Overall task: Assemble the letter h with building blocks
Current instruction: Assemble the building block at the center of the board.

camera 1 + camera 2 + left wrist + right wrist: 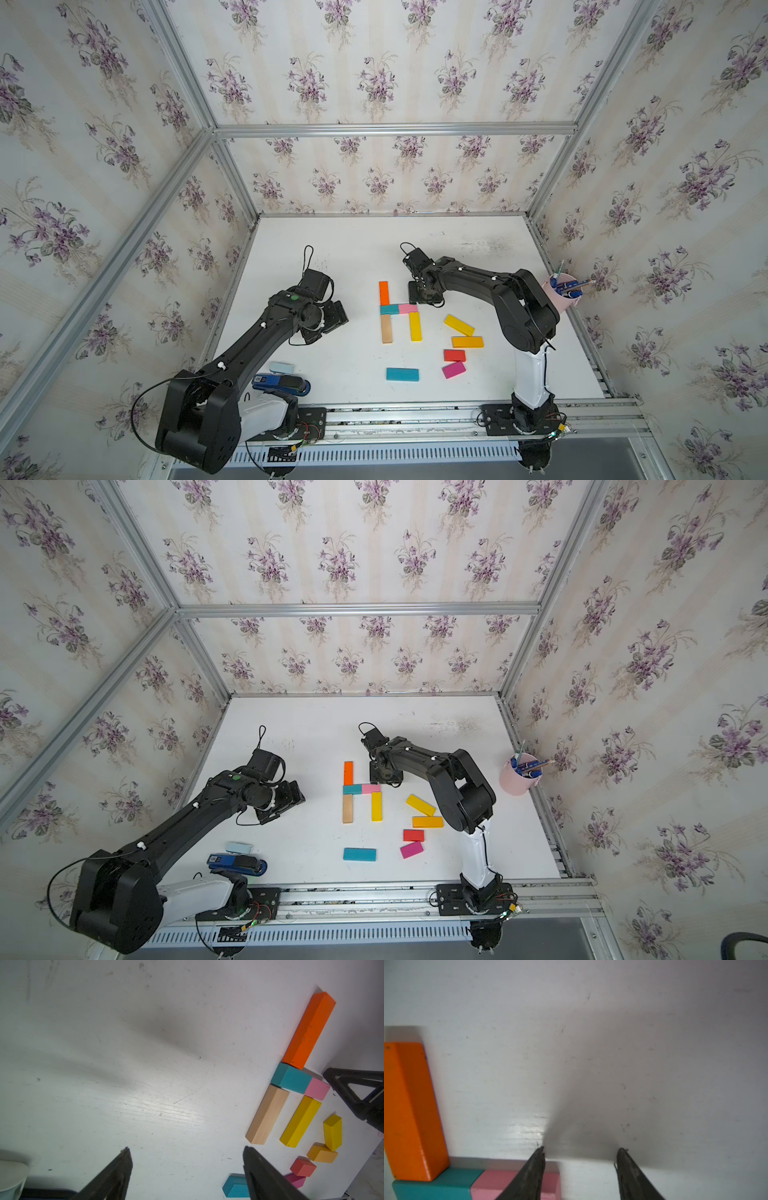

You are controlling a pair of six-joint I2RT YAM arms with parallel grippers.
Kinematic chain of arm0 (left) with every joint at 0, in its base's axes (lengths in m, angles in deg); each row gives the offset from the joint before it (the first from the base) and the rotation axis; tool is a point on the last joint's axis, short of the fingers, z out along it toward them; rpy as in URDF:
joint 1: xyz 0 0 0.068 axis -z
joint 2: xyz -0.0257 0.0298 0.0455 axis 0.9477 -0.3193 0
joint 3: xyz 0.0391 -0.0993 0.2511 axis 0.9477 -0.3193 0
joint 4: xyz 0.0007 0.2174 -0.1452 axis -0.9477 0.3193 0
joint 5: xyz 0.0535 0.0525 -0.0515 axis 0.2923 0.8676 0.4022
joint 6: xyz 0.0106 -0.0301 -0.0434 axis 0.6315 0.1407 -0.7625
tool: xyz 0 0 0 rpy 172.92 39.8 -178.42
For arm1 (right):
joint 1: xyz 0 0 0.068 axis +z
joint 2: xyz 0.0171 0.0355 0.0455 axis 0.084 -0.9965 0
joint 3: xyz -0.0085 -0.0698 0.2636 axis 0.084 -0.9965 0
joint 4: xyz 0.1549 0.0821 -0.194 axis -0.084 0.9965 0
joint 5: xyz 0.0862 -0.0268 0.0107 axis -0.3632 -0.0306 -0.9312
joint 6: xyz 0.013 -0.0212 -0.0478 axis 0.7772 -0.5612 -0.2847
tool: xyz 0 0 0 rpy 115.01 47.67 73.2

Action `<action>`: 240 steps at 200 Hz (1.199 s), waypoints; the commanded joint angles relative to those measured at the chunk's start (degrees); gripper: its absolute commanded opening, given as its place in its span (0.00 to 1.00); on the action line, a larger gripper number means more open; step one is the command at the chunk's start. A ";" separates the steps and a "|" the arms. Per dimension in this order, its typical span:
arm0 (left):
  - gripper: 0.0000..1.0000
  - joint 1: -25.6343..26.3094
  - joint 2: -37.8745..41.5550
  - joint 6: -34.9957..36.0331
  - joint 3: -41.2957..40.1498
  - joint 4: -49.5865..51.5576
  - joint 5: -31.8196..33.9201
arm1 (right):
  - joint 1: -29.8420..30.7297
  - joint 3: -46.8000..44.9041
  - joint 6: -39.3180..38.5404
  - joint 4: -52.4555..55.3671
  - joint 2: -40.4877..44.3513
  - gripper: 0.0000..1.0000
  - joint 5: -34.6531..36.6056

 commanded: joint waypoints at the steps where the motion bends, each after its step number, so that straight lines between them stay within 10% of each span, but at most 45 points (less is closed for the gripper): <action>1: 0.86 -0.06 -0.36 0.57 -0.23 -0.51 0.67 | 0.32 -0.34 0.35 0.37 0.22 0.56 -0.02; 128: 0.86 -0.06 -0.09 0.75 0.09 -0.33 0.76 | 0.39 4.60 1.07 4.20 3.91 0.58 5.89; 240: 0.86 -0.01 -0.10 0.92 -0.40 -0.46 0.80 | 0.87 -12.37 4.01 1.54 12.71 0.57 2.46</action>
